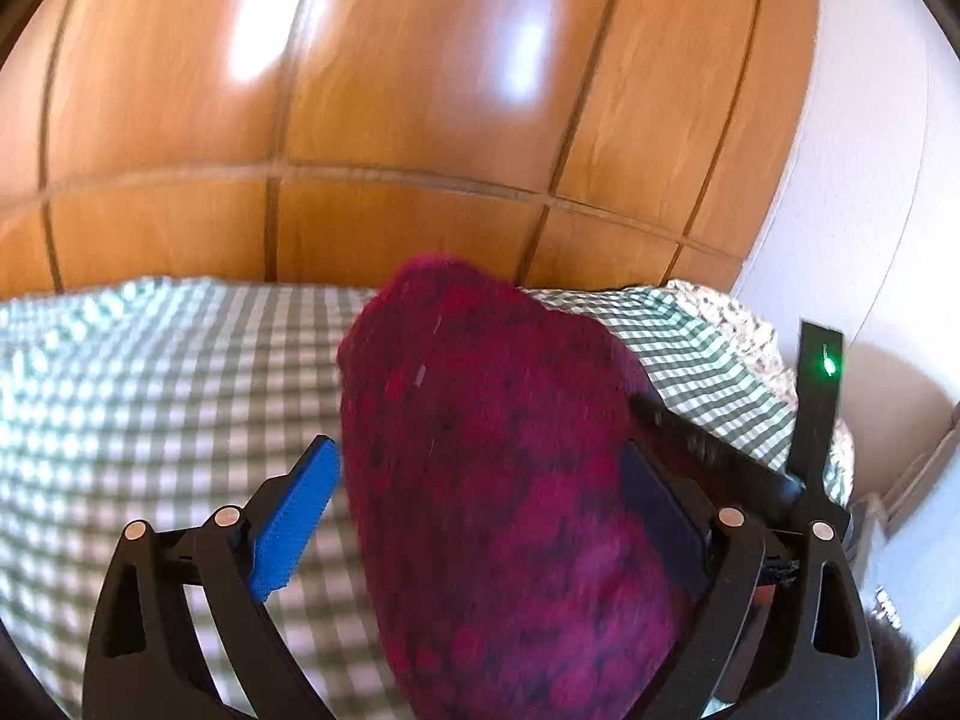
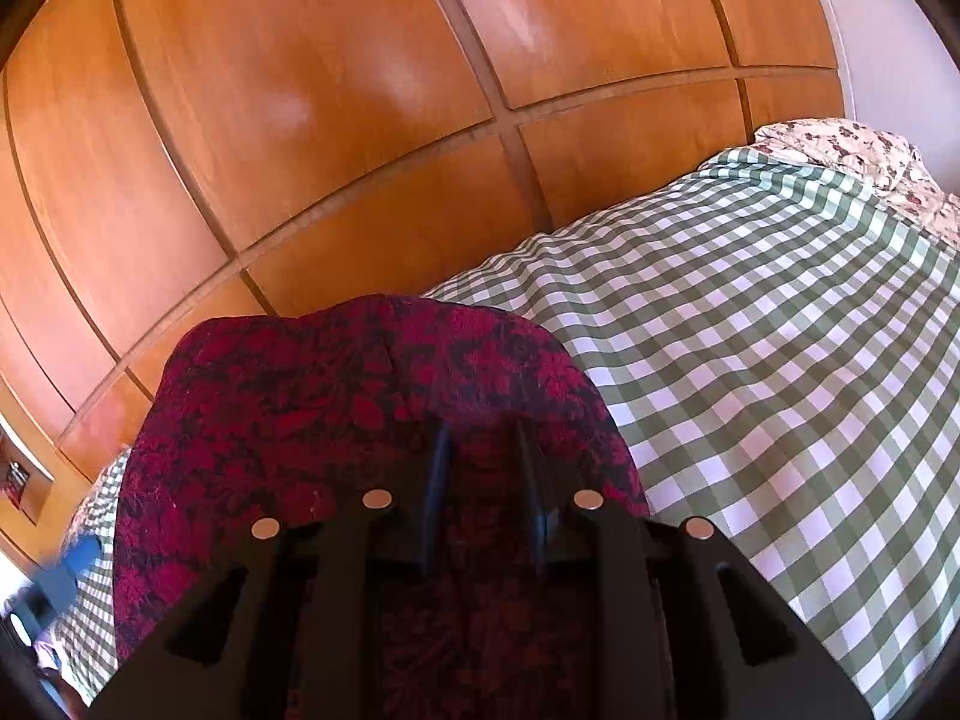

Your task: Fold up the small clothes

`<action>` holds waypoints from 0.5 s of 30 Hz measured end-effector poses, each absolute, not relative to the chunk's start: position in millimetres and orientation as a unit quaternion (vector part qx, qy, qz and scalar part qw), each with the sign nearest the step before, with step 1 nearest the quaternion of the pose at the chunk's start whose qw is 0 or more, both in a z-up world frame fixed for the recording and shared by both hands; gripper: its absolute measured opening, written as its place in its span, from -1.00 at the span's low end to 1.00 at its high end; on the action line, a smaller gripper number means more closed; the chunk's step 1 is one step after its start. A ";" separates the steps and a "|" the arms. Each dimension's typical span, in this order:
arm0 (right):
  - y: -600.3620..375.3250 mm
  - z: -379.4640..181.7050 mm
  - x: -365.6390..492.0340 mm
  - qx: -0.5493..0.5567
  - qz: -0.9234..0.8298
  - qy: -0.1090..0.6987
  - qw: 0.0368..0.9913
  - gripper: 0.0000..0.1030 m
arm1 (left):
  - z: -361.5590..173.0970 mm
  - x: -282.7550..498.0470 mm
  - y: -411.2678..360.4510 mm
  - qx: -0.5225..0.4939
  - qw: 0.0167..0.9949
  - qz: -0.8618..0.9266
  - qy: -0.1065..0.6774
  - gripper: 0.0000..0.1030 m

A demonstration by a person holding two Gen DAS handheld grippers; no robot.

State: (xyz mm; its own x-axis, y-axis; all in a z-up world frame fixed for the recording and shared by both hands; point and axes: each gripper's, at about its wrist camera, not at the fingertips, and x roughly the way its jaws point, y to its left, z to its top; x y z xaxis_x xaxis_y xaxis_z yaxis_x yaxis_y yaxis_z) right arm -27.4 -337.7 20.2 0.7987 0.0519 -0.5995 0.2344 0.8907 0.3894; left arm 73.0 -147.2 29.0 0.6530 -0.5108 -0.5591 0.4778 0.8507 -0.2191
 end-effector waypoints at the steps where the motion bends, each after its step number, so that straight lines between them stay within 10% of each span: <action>1: -336.3 20.5 -27.6 0.225 -0.052 0.313 0.921 -0.58 | 30.9 80.0 -155.9 -0.011 0.908 -0.269 0.321 0.75; 15: -328.1 18.5 -14.4 0.225 -0.047 0.320 0.919 -0.56 | -42.5 178.5 -184.1 0.009 0.883 -0.206 0.422 0.54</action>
